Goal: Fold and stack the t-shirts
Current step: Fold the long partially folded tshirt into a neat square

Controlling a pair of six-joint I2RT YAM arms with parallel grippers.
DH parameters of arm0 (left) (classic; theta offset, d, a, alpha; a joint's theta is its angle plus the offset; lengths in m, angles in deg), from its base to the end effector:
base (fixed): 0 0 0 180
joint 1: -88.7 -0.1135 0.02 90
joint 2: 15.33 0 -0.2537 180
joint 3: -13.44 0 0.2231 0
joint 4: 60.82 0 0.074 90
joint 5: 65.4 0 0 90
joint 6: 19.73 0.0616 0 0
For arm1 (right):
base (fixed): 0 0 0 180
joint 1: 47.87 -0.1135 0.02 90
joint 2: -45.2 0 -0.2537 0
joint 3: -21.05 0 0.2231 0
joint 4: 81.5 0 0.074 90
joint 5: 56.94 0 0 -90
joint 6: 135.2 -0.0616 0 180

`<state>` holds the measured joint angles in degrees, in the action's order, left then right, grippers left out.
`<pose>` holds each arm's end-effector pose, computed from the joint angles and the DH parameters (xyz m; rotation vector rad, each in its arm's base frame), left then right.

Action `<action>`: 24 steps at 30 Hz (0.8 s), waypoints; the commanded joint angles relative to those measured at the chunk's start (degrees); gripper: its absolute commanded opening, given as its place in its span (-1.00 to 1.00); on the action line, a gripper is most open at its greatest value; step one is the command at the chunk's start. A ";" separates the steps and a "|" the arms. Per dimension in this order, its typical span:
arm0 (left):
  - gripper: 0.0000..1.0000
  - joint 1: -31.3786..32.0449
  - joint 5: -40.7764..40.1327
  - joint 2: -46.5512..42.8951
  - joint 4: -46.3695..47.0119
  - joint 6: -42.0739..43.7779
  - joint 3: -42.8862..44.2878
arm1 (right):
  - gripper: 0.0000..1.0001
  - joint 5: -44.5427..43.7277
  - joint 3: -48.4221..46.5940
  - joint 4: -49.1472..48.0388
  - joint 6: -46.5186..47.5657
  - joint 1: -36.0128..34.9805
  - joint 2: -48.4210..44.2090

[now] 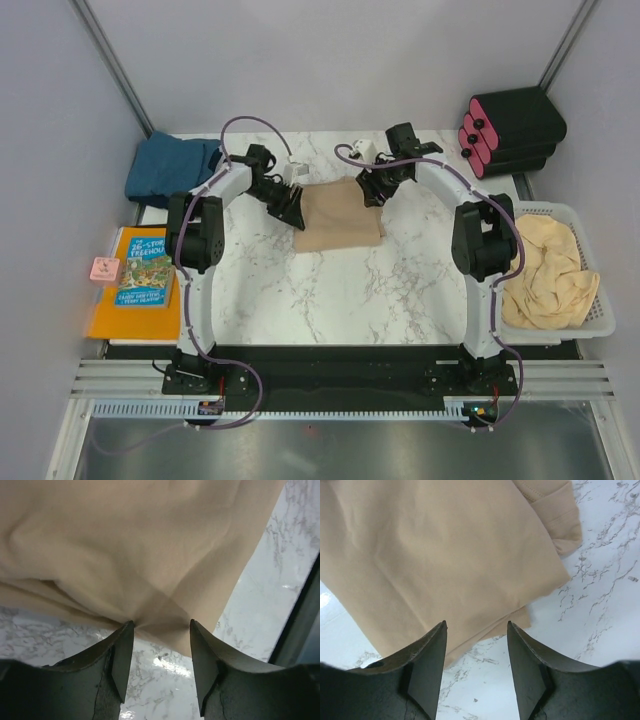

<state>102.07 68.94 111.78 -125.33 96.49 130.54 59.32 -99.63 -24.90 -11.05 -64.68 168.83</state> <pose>0.4028 -0.1400 0.1633 1.0212 2.4099 -1.0184 0.4217 0.1559 0.2018 -1.2246 2.1991 0.4762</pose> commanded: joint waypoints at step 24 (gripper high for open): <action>0.99 -8.71 1.46 -2.66 23.14 -31.48 -13.59 | 0.44 -1.65 -5.84 4.10 5.22 -3.22 3.72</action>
<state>93.32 77.09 111.59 -113.33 73.23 121.33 57.51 -102.47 -21.49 -7.23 -67.77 171.98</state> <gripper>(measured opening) 0.991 0.714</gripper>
